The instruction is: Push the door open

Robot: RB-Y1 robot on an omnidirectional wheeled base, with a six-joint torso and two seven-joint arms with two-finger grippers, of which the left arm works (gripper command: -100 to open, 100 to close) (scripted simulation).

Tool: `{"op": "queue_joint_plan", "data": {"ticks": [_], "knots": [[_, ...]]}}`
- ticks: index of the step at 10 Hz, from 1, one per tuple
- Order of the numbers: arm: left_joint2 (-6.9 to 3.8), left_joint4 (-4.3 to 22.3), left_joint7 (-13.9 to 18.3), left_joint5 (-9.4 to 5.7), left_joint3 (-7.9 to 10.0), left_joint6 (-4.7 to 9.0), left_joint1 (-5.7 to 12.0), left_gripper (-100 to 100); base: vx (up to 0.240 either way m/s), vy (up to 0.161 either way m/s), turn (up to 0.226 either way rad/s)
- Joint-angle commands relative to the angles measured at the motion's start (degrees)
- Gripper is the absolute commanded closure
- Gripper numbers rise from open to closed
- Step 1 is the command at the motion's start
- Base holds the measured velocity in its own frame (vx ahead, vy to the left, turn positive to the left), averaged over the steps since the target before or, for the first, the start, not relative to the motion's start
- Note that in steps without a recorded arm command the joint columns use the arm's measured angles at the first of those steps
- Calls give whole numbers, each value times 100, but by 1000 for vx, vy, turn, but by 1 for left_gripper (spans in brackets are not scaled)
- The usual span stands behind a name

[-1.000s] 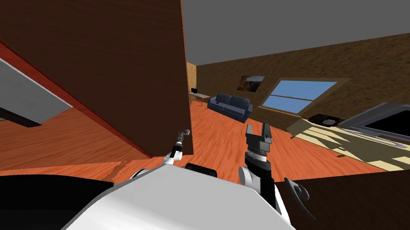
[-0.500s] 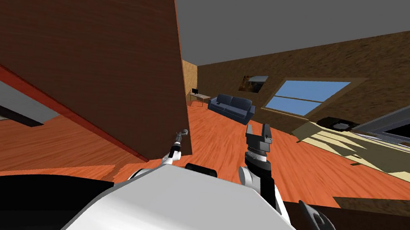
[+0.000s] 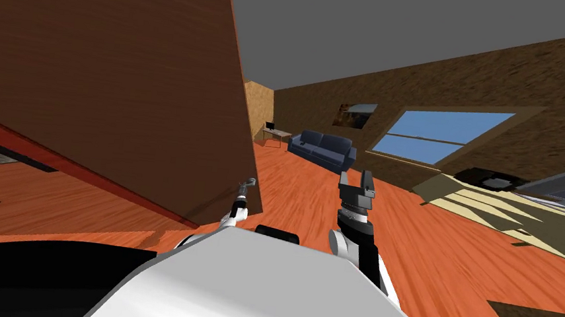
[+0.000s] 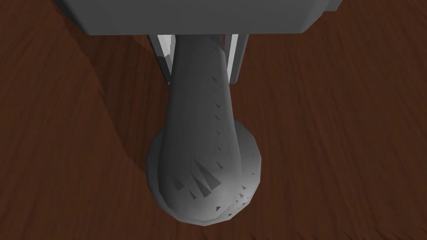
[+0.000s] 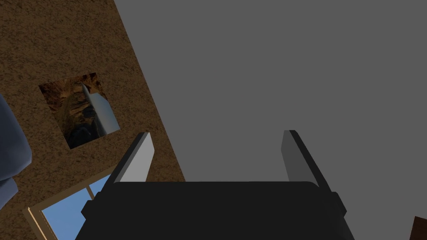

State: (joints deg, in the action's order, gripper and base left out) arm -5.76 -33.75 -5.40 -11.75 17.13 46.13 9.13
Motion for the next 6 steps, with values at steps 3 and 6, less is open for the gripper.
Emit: {"op": "queue_joint_plan", "data": {"ticks": [3,6], "knots": [[-34,-10,-60,-100,164,10,-18,100,124,-13,46],[-49,-5,-116,-185,296,20,-25,100,180,-20,41]]}}
